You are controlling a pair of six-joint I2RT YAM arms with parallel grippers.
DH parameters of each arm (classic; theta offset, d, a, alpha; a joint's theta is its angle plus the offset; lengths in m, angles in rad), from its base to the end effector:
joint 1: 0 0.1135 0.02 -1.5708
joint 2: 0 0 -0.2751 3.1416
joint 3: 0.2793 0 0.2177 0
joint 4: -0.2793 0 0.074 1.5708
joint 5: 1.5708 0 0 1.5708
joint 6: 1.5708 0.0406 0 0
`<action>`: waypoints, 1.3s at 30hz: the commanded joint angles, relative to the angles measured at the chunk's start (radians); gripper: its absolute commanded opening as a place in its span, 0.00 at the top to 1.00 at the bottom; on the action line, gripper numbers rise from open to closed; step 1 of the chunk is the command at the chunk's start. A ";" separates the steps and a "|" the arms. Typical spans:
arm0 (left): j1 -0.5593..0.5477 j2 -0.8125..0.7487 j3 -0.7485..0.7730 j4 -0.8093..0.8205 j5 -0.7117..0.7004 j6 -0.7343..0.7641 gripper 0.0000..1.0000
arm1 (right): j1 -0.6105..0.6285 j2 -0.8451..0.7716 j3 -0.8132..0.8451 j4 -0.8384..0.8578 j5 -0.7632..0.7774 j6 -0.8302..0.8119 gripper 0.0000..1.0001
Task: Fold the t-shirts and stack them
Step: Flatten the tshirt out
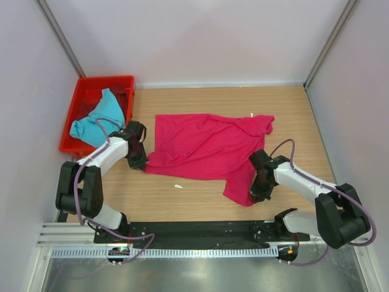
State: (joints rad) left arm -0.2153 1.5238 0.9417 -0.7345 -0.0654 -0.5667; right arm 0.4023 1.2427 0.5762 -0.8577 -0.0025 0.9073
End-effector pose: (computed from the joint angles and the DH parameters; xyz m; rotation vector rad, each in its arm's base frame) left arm 0.2386 -0.0495 0.2125 -0.5155 2.8349 -0.0532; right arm 0.1272 0.0542 0.1772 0.7758 3.0073 0.0472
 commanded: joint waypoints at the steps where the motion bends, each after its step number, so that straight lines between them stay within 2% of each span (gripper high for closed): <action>1: -0.001 -0.069 0.002 -0.022 0.033 0.008 1.00 | 0.004 -0.017 0.095 -0.032 0.211 -0.004 0.99; 3: -0.001 -0.097 0.029 -0.054 0.045 0.008 1.00 | 0.003 -0.051 0.204 -0.142 0.277 -0.024 0.99; 5: -0.001 -0.155 0.055 -0.097 0.041 0.011 1.00 | 0.001 -0.080 0.383 -0.241 0.375 -0.033 0.99; 11: -0.002 -0.278 0.228 -0.228 -0.005 0.031 1.00 | -0.010 -0.089 0.831 -0.447 0.605 -0.094 0.99; 14: -0.006 -0.304 0.385 -0.300 -0.014 0.065 1.00 | -0.011 -0.111 1.013 -0.454 0.660 -0.136 0.99; 16: -0.039 -0.294 0.425 -0.322 -0.031 0.083 1.00 | -0.010 -0.144 1.109 -0.449 0.683 -0.145 0.99; 20: -0.071 -0.304 0.485 -0.341 -0.019 0.074 1.00 | -0.010 -0.251 1.191 -0.422 0.708 -0.171 0.99; 24: -0.087 -0.365 0.571 -0.344 -0.010 0.045 1.00 | -0.010 -0.363 1.229 -0.356 0.682 -0.237 0.99; 30: -0.093 -0.497 0.670 -0.347 0.010 -0.010 1.00 | -0.010 -0.437 1.382 -0.333 0.598 -0.304 0.99; 35: -0.093 -0.626 0.729 -0.284 0.203 -0.033 1.00 | -0.011 -0.482 1.579 -0.327 0.480 -0.369 0.99; 39: -0.093 -0.773 0.750 -0.234 0.254 -0.038 1.00 | -0.011 -0.502 1.677 -0.337 0.388 -0.381 0.99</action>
State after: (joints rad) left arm -0.3099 0.8337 1.6596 -1.0367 0.1104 -0.5968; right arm 0.3950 0.7555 2.1967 -1.2369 0.4641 0.5751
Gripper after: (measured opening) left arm 0.009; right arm 0.041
